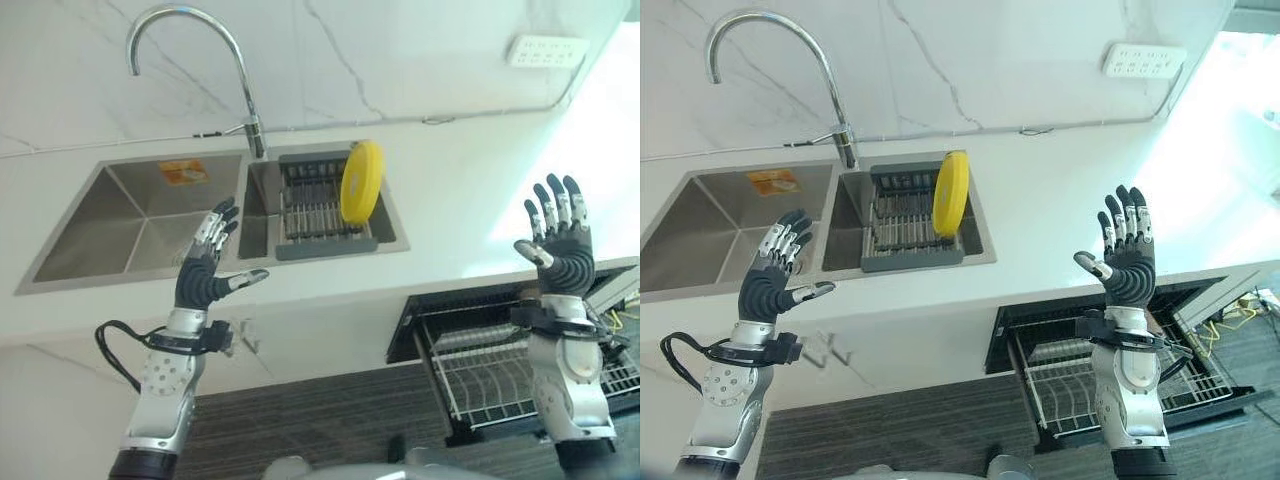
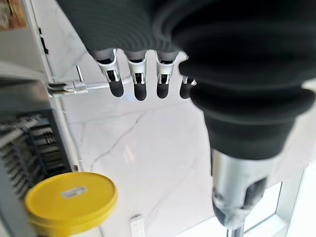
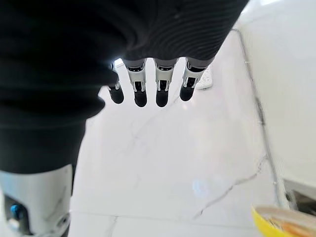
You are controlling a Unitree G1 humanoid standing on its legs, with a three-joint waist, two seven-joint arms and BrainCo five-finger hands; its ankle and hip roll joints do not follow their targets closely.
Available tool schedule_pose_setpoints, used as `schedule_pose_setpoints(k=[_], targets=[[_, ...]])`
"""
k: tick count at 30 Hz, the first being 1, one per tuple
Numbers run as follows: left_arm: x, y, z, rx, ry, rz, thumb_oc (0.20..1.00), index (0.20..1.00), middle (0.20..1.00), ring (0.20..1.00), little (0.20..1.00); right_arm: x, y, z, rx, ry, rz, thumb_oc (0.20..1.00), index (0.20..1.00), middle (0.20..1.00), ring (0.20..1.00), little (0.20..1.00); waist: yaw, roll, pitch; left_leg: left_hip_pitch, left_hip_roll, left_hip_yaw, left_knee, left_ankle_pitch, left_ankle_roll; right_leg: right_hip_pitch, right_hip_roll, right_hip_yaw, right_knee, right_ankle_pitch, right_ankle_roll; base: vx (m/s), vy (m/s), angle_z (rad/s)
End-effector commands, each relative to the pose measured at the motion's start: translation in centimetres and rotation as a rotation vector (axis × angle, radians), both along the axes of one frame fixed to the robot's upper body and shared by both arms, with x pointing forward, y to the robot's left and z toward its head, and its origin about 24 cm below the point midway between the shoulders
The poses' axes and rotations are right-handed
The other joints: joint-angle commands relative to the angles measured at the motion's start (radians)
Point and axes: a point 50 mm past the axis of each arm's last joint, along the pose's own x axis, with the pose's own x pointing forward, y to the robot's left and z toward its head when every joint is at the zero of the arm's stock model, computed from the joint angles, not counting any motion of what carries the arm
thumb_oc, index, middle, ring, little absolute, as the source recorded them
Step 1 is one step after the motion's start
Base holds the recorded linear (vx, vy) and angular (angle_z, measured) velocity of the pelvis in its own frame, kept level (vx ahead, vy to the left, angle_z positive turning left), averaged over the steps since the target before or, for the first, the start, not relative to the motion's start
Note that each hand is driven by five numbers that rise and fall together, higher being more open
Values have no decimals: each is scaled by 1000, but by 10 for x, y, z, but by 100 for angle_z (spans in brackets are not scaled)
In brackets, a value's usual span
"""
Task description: Place the dishes in the dishwasher.
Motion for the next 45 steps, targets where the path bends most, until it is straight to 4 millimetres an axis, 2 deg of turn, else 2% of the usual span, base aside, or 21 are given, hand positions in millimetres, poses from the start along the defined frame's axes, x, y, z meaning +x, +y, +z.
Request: schedule_pose_setpoints(k=[1, 2, 3, 4, 5, 6, 7, 10, 13, 21, 27, 33, 45], targets=[[-6, 6, 24, 7, -158, 14, 1000, 1000, 1000, 1000, 1000, -2, 8, 26, -14, -148, 39, 1000, 1000, 1000, 1000, 1000, 6, -9, 11, -15, -102, -66, -23, -92, 22, 38, 0, 29, -38, 27, 31, 300, 141, -54], [-8, 6, 22, 7, -153, 18, 1000, 1000, 1000, 1000, 1000, 1, 13, 27, -16, -149, 46, 1000, 1000, 1000, 1000, 1000, 21, 9, 13, 4, -96, -92, -168, -65, 10, 57, 12, 42, -54, 19, 41, 384, 282, -74], [-7, 4, 22, 9, -156, 19, 1000, 1000, 1000, 1000, 1000, 2, 17, 29, -22, -156, 51, 1000, 1000, 1000, 1000, 1000, 39, 35, 21, -21, -66, -87, -307, 37, -27, 100, 20, 36, -81, 3, 50, 324, 318, -73], [-3, 0, 21, 5, -157, 13, 1000, 1000, 1000, 1000, 1000, 2, 17, 31, -23, -163, 44, 1000, 1000, 1000, 1000, 1000, 44, 37, 31, -48, -63, -81, -300, 68, -35, 126, 10, 29, -95, -4, 48, 199, 298, -71], [1, -2, 20, 2, -154, 15, 1000, 1000, 1000, 1000, 1000, 4, 19, 33, -22, -162, 47, 1000, 1000, 1000, 1000, 1000, 30, 34, 27, -43, -64, -68, -281, 40, -22, 114, -4, 37, -93, -5, 55, 121, 238, -71], [8, -4, 19, 7, -146, 23, 1000, 1000, 1000, 1000, 1000, 5, 18, 30, -12, -155, 62, 1000, 1000, 1000, 1000, 1000, 20, 51, 20, -6, -74, -85, -349, 39, -15, 98, -11, 29, -82, -3, 64, 113, 218, -92], [10, -3, 21, 18, -150, 22, 1000, 1000, 1000, 1000, 1000, 3, 16, 28, -12, -158, 72, 1000, 1000, 1000, 1000, 1000, 7, 59, 16, 32, -72, -70, -385, 36, -16, 90, -26, 20, -85, 4, 77, 123, 162, -65], [6, 3, 22, 53, -140, 36, 1000, 1000, 1000, 1000, 1000, -2, 13, 27, 13, -145, 75, 1000, 1000, 1000, 1000, 1000, 2, 59, -12, 85, -86, -54, -447, 28, -5, 84, -63, 11, -127, 42, 116, 98, 96, -32], [3, 5, 22, 68, -131, 29, 1000, 1000, 1000, 1000, 1000, -2, 16, 26, 16, -135, 78, 1000, 1000, 1000, 1000, 1000, 5, 55, -18, 89, -91, -35, -445, 20, 5, 79, -78, 10, -139, 59, 128, 53, 45, -20], [2, 5, 22, 77, -119, 24, 1000, 1000, 1000, 1000, 1000, 1, 18, 26, 22, -134, 57, 1000, 1000, 1000, 1000, 1000, 21, 42, -27, 102, -96, -3, -448, 2, 22, 93, -101, -1, -161, 70, 144, 9, 18, 2], [0, 6, 22, 80, -118, 23, 1000, 1000, 1000, 1000, 1000, 1, 25, 26, -43, -111, 102, 1000, 1000, 1000, 1000, 1000, 32, 33, -34, 109, -98, 9, -450, -6, 27, 101, -114, -16, -173, 77, 155, 0, 9, -4], [2, -1, 24, 83, -128, 1, 1000, 1000, 1000, 1000, 1000, 13, 44, 14, -73, -12, 176, 1000, 1000, 1000, 1000, 1000, 50, 26, -45, 124, -102, 9, -454, -12, 31, 111, -123, -29, -176, 80, 162, 0, 0, 0], [8, -16, 29, 92, -145, -70, 1000, 1000, 1000, 1000, 1000, 39, 59, -5, -70, 120, 152, 1000, 1000, 1000, 1000, 1000, 100, 20, -56, 147, -102, 1, -461, -21, 32, 145, -135, -77, -189, 83, 164, 16, 3, 5]])
